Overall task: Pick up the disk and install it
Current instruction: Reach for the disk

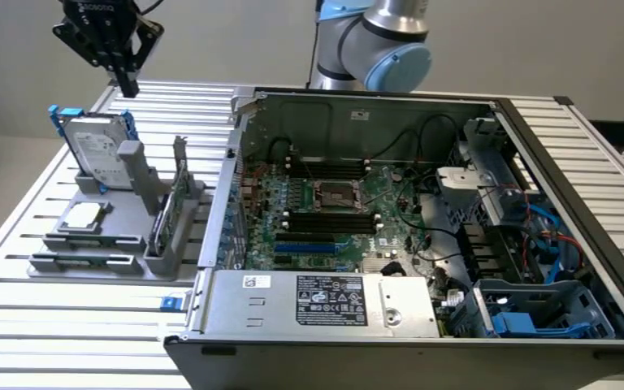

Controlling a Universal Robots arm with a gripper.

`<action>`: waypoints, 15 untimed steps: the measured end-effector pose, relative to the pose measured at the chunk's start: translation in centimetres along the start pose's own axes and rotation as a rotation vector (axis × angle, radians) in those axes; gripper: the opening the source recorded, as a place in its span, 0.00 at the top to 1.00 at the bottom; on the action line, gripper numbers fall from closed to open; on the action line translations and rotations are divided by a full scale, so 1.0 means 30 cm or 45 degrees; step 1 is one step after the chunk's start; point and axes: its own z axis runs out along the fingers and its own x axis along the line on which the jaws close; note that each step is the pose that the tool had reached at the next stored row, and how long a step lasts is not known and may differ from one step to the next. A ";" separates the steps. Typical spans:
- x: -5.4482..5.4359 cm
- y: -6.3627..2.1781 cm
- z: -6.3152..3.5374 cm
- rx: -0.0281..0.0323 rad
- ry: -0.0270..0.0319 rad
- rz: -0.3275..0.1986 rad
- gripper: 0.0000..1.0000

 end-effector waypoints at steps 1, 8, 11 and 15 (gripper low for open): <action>0.015 0.005 0.002 0.0030 -0.0002 0.000 0.89; 0.124 0.037 0.012 0.0189 -0.0014 0.000 0.89; 0.171 0.050 0.017 0.0235 -0.0017 0.000 0.89; 0.232 0.061 0.025 0.0245 -0.0017 -0.001 0.89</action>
